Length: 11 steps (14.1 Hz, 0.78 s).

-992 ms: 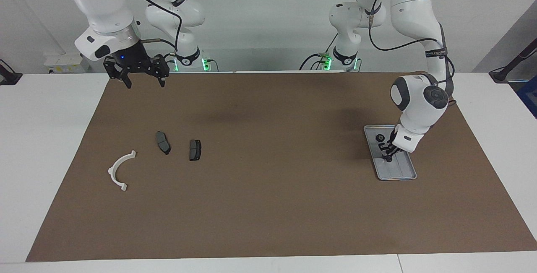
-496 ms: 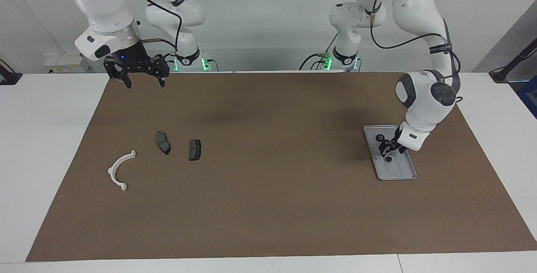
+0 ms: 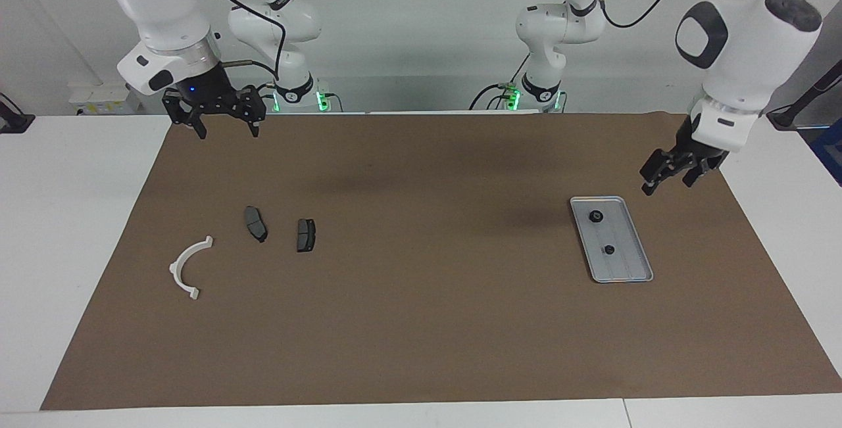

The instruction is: Pick bearing gear from pile to tray

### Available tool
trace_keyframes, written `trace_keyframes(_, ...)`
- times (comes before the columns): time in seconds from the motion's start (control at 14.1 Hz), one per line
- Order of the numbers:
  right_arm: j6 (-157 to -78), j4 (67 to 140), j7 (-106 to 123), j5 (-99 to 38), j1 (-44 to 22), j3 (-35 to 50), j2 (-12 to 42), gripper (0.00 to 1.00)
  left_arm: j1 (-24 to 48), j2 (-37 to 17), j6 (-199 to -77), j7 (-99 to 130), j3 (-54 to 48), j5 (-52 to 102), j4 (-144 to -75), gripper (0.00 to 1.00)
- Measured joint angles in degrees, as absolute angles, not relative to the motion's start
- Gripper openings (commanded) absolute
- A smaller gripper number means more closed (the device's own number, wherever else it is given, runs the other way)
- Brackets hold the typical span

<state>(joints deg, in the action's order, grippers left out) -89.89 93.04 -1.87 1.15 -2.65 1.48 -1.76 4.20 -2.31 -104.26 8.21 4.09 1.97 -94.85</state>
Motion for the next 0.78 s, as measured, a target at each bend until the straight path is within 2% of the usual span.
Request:
trace_keyframes(0.14, -91.29, 93.04, -1.87, 1.1, -2.71, 1.56, -1.76, 1.0, 4.31, -0.02, -99.99, 8.21, 3.69, 1.55, -95.0, 1.0)
trace_keyframes(0.5, -92.23, 93.04, -1.87, 1.1, -2.96, 1.72, -1.76, 1.0, 4.78, 0.47, -90.03, 8.06, 1.86, 0.9, -91.9, 1.0)
trace_keyframes(0.78, -92.53, 93.04, -1.87, 1.1, -2.96, 1.72, -1.76, 1.0, 4.81, 0.84, -92.41, 7.93, 1.94, 0.86, -95.39, 1.0)
